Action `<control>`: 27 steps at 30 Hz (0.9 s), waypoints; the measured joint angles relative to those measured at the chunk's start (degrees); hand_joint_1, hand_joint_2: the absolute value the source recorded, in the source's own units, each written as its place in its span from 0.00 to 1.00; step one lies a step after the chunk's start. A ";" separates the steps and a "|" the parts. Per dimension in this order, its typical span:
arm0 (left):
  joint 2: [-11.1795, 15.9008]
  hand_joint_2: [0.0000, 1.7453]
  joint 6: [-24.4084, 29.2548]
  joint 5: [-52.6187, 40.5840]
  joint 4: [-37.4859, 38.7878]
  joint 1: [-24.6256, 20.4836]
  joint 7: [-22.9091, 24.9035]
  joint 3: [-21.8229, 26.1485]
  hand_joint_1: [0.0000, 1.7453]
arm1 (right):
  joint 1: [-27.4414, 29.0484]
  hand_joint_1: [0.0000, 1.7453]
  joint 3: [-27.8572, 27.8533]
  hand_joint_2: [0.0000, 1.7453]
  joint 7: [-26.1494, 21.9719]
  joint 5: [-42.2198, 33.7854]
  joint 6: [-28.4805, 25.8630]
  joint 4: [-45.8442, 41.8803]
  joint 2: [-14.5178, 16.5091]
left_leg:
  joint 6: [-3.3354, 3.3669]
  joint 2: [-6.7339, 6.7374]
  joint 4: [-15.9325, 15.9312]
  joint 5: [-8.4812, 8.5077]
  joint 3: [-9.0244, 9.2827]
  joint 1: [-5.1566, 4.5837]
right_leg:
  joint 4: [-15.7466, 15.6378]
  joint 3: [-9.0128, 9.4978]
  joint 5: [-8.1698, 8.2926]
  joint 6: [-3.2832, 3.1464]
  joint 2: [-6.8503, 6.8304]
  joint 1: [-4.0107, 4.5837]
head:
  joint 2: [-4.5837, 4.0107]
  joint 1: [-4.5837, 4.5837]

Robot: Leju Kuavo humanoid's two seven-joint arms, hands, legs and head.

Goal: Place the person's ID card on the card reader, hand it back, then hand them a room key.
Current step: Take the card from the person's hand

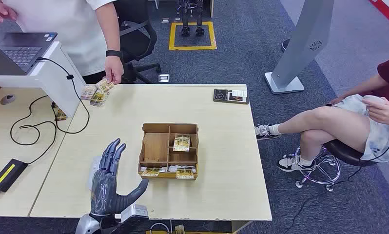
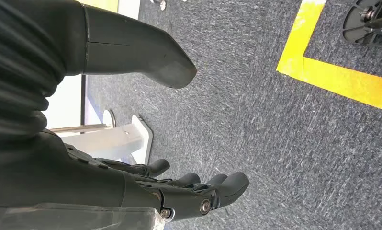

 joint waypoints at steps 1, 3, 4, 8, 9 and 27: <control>0.00 1.00 0.00 0.00 0.00 0.00 0.00 0.00 0.00 | 0.00 0.00 0.00 1.00 0.02 0.00 0.03 0.00 0.00 | 0.00 0.00 0.00 0.00 0.00 0.00 | 0.00 0.00 0.00 0.00 0.00 0.00 | 0.00 0.00; 0.01 1.00 -0.01 -0.03 0.00 0.00 0.00 0.00 0.00 | 0.00 0.00 0.00 1.00 0.11 0.00 0.08 0.00 0.00 | 0.00 0.00 0.00 0.00 0.00 0.00 | 0.00 0.00 0.00 0.00 0.00 0.00 | 0.00 0.00; 0.01 1.00 -0.02 -0.07 0.00 0.00 0.00 0.00 0.00 | 0.00 0.00 0.00 1.00 0.16 0.00 0.09 0.00 0.00 | 0.00 0.00 0.00 0.00 0.00 0.00 | 0.00 0.00 0.00 0.00 0.00 0.00 | 0.00 0.00; 0.01 1.00 -0.02 -0.27 0.00 0.00 0.02 0.00 0.00 | 0.00 0.00 0.00 1.00 0.25 -0.02 0.09 0.00 0.00 | 0.00 0.00 0.00 0.00 0.00 0.00 | 0.00 0.00 0.00 0.00 0.00 0.00 | 0.00 0.00; 0.01 1.00 -0.02 -0.32 0.00 0.00 0.02 0.00 0.00 | 0.00 0.00 0.00 1.00 0.25 -0.02 0.08 0.00 0.00 | 0.00 0.00 0.00 0.00 0.00 0.00 | 0.00 0.00 0.00 0.00 0.00 0.00 | 0.00 0.00; 0.01 1.00 0.83 -2.03 0.00 0.04 0.28 0.00 0.00 | 0.00 0.00 0.00 1.00 0.30 -0.09 -0.16 0.00 0.00 | 0.00 0.00 0.00 0.00 0.00 0.00 | 0.00 0.00 0.00 0.00 0.00 0.00 | 0.00 0.00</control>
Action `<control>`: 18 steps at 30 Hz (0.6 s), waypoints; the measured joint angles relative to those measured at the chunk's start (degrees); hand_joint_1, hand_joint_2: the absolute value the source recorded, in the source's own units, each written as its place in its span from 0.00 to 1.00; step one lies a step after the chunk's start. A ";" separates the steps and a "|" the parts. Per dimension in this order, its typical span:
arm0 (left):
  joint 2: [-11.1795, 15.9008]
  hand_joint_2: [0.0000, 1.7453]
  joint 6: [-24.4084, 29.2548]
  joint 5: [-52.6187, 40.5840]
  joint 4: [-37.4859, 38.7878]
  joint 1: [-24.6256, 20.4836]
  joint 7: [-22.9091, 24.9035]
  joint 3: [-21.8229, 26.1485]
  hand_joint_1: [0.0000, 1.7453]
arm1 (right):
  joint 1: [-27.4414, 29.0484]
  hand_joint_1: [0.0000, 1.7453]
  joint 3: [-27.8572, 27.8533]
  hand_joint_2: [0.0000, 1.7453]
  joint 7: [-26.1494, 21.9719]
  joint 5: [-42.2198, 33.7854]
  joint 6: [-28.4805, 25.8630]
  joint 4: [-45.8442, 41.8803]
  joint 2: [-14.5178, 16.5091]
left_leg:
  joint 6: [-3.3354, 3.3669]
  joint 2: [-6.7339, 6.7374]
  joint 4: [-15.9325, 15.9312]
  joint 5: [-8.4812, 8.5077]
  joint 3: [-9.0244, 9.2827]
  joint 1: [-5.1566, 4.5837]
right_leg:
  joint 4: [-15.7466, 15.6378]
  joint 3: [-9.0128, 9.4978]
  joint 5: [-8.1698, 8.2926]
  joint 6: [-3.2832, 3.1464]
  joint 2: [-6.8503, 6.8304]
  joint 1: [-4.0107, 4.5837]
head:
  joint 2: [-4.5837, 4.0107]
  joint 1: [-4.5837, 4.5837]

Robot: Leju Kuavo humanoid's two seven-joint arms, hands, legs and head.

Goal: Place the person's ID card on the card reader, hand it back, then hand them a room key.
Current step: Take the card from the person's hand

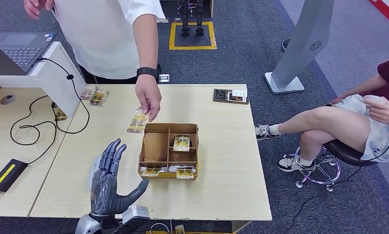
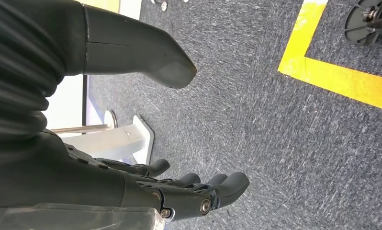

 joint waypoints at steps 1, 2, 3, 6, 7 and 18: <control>0.00 1.00 0.20 -0.47 0.00 0.00 0.12 0.01 0.00 | 0.00 0.00 0.00 1.00 0.03 0.00 -0.01 0.00 0.00 | 0.00 0.00 0.00 0.00 0.00 0.00 | 0.00 0.00 0.00 0.00 0.00 0.00 | 0.00 -0.01; 0.00 1.00 0.34 -0.98 0.00 0.00 0.27 0.01 0.00 | 0.00 0.00 0.00 1.00 0.05 -0.01 -0.02 0.00 0.00 | 0.00 0.00 0.00 0.00 0.00 0.00 | 0.00 0.00 0.00 0.00 0.00 0.00 | 0.00 -0.01; 0.00 1.00 0.44 -1.44 0.00 0.00 0.46 0.01 0.00 | 0.00 0.00 0.00 1.00 0.07 -0.02 -0.04 -0.01 0.00 | 0.00 0.00 0.00 0.00 0.00 0.00 | 0.00 0.00 0.00 0.00 0.00 0.00 | 0.00 -0.01; -0.01 1.00 0.86 -2.01 0.00 0.01 0.98 0.01 0.00 | 0.00 0.00 0.00 1.00 0.43 -0.27 -0.72 -0.02 0.09 | 0.00 0.00 0.00 0.00 0.00 0.00 | 0.00 0.00 0.00 0.00 0.00 0.00 | 0.00 0.00; -0.02 1.00 1.10 -2.02 0.00 0.01 1.02 0.01 0.00 | -0.01 0.00 0.00 1.00 0.74 -0.33 -1.18 -0.02 0.22 | 0.00 0.00 0.00 0.00 0.00 0.00 | 0.00 0.00 0.00 0.00 0.00 0.00 | 0.00 0.00; -1.76 1.00 4.33 -8.78 1.22 -3.83 3.39 3.05 0.00 | -0.41 0.00 0.00 1.00 3.06 2.62 -2.45 -0.45 1.45 | 0.01 -0.01 0.00 0.01 0.00 0.00 | 0.00 0.01 0.03 0.00 -0.01 0.00 | 0.00 -0.01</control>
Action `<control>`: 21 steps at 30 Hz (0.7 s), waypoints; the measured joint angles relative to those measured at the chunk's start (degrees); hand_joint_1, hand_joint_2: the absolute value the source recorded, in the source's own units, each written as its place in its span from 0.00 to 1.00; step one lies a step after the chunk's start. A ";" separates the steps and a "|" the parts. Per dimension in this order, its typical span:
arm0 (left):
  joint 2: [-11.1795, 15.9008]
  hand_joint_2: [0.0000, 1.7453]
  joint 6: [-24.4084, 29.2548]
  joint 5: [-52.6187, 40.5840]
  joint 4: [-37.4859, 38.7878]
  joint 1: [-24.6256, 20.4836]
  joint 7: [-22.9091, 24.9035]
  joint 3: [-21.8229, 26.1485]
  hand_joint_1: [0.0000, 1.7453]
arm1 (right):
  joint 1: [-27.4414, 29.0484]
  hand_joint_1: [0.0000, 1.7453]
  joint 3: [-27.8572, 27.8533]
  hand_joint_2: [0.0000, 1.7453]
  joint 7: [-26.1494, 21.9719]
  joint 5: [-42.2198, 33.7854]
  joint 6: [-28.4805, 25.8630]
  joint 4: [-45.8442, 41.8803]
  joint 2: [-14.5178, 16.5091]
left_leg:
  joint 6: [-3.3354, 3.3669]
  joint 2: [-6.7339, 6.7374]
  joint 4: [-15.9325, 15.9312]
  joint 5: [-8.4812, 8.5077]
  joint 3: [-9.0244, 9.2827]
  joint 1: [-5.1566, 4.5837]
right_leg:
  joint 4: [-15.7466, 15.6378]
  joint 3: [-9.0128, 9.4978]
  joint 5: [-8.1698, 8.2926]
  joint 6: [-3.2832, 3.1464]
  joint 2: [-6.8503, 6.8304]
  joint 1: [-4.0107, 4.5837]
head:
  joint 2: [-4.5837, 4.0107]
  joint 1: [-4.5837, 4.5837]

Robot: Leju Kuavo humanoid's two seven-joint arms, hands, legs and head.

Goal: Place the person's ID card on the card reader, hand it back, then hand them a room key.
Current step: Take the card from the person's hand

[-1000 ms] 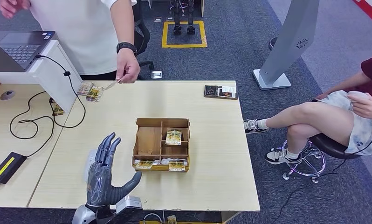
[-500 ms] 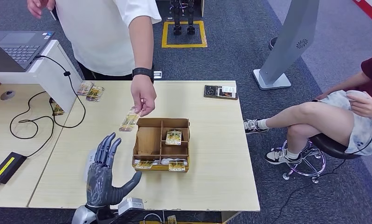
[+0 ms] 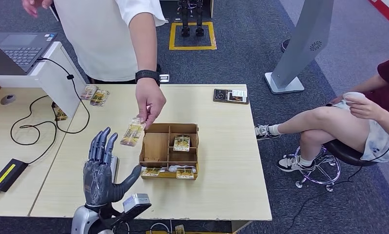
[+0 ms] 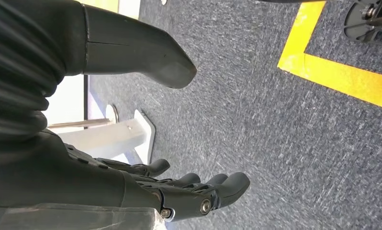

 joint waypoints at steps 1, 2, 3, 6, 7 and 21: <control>-0.33 1.00 0.00 -0.91 0.30 -0.51 0.23 0.58 0.00 | -0.10 0.00 0.00 1.00 0.21 0.28 0.07 -0.02 0.02 | 0.00 0.00 0.00 0.00 0.00 0.00 | 0.00 0.00 0.01 0.00 0.00 0.00 | 0.00 0.00; -0.66 1.00 0.00 -1.67 0.67 -1.00 0.49 1.15 0.00 | -0.20 0.00 0.00 1.00 0.39 0.54 0.13 -0.05 0.02 | 0.00 0.00 0.01 0.00 0.00 0.00 | 0.00 0.00 0.02 -0.01 0.00 0.00 | 0.00 0.00; -0.94 1.00 0.00 -2.36 1.07 -1.46 0.70 1.67 0.00 | -0.28 0.00 0.00 1.00 0.53 0.80 0.19 -0.07 0.03 | 0.00 0.00 0.01 0.01 0.00 0.00 | 0.00 0.00 0.02 -0.01 0.00 0.00 | 0.00 0.00; -1.74 1.00 0.00 -4.15 2.41 -2.73 0.97 3.05 0.00 | -0.48 0.00 0.00 1.00 1.04 1.75 0.27 -0.14 0.03 | 0.00 0.00 0.01 0.00 0.00 0.00 | 0.00 -0.01 0.02 -0.01 0.00 0.00 | 0.00 0.00; -2.01 1.00 0.00 -4.60 2.91 -3.14 1.15 3.45 0.00 | -0.56 0.00 0.00 1.00 1.21 2.05 0.28 -0.16 0.03 | 0.00 0.00 0.01 0.00 0.00 0.00 | 0.00 -0.01 0.01 -0.01 0.00 0.00 | 0.00 0.01; -5.35 1.00 0.02 -1.66 6.28 -5.07 -2.51 7.31 1.00 | -0.84 0.00 0.00 1.00 1.65 2.58 0.11 -0.42 0.03 | 0.00 0.00 0.01 0.00 -0.01 0.00 | 0.00 -0.01 0.01 -0.01 0.01 0.00 | 0.00 0.00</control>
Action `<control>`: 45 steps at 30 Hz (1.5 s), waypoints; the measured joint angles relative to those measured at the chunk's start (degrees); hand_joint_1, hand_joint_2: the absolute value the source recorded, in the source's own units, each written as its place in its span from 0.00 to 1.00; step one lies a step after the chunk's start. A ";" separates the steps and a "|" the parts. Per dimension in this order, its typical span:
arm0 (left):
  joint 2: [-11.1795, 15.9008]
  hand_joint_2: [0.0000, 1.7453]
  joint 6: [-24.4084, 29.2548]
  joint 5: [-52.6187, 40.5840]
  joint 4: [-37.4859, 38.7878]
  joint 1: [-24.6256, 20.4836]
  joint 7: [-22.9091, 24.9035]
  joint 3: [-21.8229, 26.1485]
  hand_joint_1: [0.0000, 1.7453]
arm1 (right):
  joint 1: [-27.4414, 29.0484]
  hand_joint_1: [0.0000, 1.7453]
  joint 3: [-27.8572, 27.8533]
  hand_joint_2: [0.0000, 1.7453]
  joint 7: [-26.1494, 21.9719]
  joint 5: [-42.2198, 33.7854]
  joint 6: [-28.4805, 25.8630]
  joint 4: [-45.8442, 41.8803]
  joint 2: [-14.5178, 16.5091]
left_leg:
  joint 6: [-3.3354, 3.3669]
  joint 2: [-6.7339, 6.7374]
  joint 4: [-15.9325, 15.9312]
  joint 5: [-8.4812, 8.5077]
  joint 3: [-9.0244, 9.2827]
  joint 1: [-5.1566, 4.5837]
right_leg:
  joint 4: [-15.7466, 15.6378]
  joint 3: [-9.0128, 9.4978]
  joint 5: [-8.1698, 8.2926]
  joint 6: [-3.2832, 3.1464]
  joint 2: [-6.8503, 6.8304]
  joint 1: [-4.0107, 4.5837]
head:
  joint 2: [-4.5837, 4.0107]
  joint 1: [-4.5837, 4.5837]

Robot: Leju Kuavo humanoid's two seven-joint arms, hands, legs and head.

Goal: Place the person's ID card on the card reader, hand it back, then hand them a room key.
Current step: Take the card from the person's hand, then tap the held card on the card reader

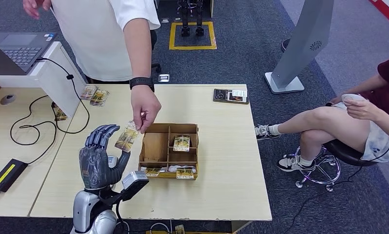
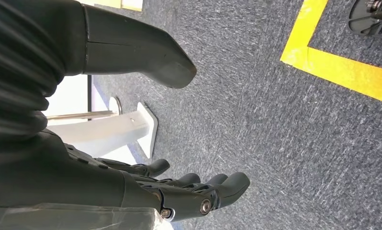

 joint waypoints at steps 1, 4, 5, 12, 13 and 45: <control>-0.32 1.00 0.00 0.50 0.04 0.01 -0.57 0.30 1.00 | 0.00 0.00 0.00 1.00 0.01 0.01 -0.03 0.00 0.00 | 0.00 0.00 0.00 0.00 0.00 0.00 | 0.00 0.00 0.00 0.00 0.00 0.00 | 0.00 0.01; -1.47 1.00 0.02 1.73 0.08 0.07 -2.52 1.25 1.00 | 0.01 0.00 0.00 1.00 -0.01 0.00 -0.12 0.00 0.00 | 0.00 0.00 0.00 0.00 0.00 0.00 | 0.00 0.00 0.00 0.00 0.00 0.00 | 0.00 0.00; -1.90 1.00 0.05 2.11 0.08 0.08 -3.12 1.61 1.00 | 0.01 0.00 0.00 1.00 -0.03 0.00 -0.14 0.00 0.00 | 0.00 0.00 0.00 0.00 0.00 0.00 | 0.00 0.00 0.00 0.00 0.00 0.00 | 0.00 0.00; -3.94 1.00 0.17 3.45 0.08 0.18 -5.98 3.65 1.00 | 0.02 0.00 0.00 1.00 -0.05 0.02 -0.18 -0.01 0.00 | 0.00 0.00 0.00 0.00 -0.01 0.00 | 0.00 0.00 0.00 0.00 0.00 0.00 | 0.00 0.00; -4.16 1.00 0.17 3.52 0.08 0.24 -6.23 3.88 1.00 | 0.02 0.00 0.00 1.00 -0.05 0.02 -0.19 0.00 0.00 | 0.00 0.00 0.00 0.00 -0.01 0.00 | 0.00 0.00 0.00 0.00 0.00 0.00 | 0.00 -0.01; -9.21 1.00 0.22 11.33 -2.95 5.77 -18.84 15.53 1.00 | 0.92 0.00 0.00 1.00 -2.87 -0.45 0.00 0.14 -0.90 | 0.00 0.00 0.00 -0.01 -0.02 0.00 | -0.01 0.00 -0.01 0.00 -0.01 0.00 | 0.00 0.01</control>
